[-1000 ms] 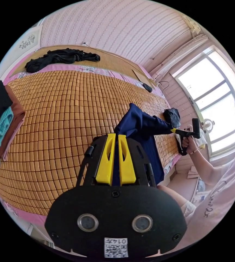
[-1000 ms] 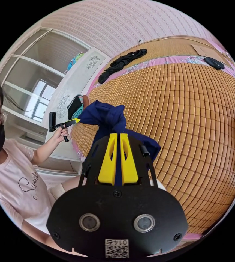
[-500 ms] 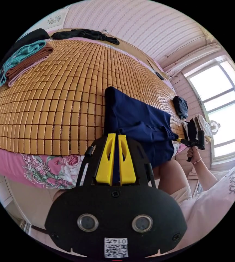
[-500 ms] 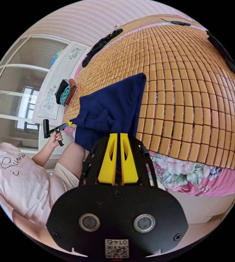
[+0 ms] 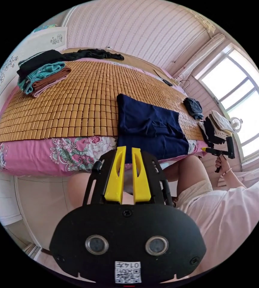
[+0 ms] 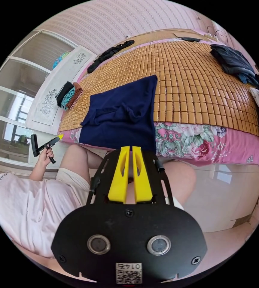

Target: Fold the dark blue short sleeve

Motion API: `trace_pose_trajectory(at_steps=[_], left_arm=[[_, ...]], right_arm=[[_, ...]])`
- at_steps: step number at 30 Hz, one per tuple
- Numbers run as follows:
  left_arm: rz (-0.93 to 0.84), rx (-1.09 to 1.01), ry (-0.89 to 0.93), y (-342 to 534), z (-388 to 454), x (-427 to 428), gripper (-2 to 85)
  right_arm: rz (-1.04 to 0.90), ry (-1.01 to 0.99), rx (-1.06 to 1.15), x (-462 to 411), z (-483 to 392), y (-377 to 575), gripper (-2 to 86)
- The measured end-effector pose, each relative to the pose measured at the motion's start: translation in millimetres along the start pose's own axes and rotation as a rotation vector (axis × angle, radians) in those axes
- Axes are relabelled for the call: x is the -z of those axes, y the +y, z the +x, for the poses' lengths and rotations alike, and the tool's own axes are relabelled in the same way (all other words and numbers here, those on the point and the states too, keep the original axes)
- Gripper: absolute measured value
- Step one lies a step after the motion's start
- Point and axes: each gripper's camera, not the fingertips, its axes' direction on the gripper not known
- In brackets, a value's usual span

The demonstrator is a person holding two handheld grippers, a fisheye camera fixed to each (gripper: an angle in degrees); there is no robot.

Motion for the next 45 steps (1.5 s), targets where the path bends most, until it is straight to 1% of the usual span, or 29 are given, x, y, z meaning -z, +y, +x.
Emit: trace_pose_trajectory(at_steps=[3,6,8,12,15,17,19,22,24,28,30,32,35,37,39,44,45], left_arm=[[0.004,-0.038,-0.025,14,17,11,4.6],[-0.013,-0.065,-0.042,14,33,11,5.0],[-0.024,-0.087,-0.050,8,45,4,5.6],[-0.037,-0.130,-0.079,-12,60,-11,6.5],[-0.040,-0.157,-0.109,-34,69,-29,7.9],[-0.091,-0.162,-0.154,-53,76,-50,8.7],[-0.154,-0.161,-0.192,-64,80,-69,7.9],[-0.298,-0.168,-0.221,-71,83,-102,3.2],[-0.283,-0.185,-0.199,-70,86,-101,1.2],[-0.161,-0.183,-0.113,-62,97,-57,-0.1],[-0.143,-0.206,-0.098,-53,105,-42,-0.1],[-0.175,-0.208,-0.087,-38,108,-45,0.1],[-0.279,-0.167,-0.120,-22,104,-71,1.6],[-0.299,-0.153,-0.169,-16,107,-76,3.3],[-0.285,-0.171,-0.180,-11,116,-70,4.7],[-0.188,-0.281,-0.245,5,161,-38,6.4],[-0.174,-0.290,-0.252,6,167,-35,6.5]], right_arm=[[-0.011,0.004,0.046,-14,-19,-8,4.4],[-0.001,0.135,0.111,-30,-40,-29,8.3],[-0.038,0.210,0.128,-51,-49,-51,10.6],[-0.087,0.265,0.108,-90,-51,-77,11.3],[-0.156,0.262,0.051,-124,-44,-89,10.5],[-0.194,0.273,0.009,-141,-38,-94,6.1],[-0.170,0.251,0.017,-141,-37,-95,2.8],[-0.111,0.196,0.040,-129,-38,-95,1.4],[-0.084,0.170,0.059,-119,-39,-93,1.0],[-0.049,0.122,0.095,-100,-41,-82,0.8],[-0.069,0.123,0.104,-103,-41,-76,0.8],[-0.153,0.128,0.094,-128,-34,-72,1.1],[-0.235,0.143,0.058,-164,-25,-69,2.2],[-0.259,0.168,0.028,-175,-24,-68,3.6],[-0.250,0.167,0.019,-177,-26,-66,5.1],[-0.195,0.341,0.064,-179,-56,-63,5.5],[-0.184,0.351,0.071,-180,-60,-63,5.3]])
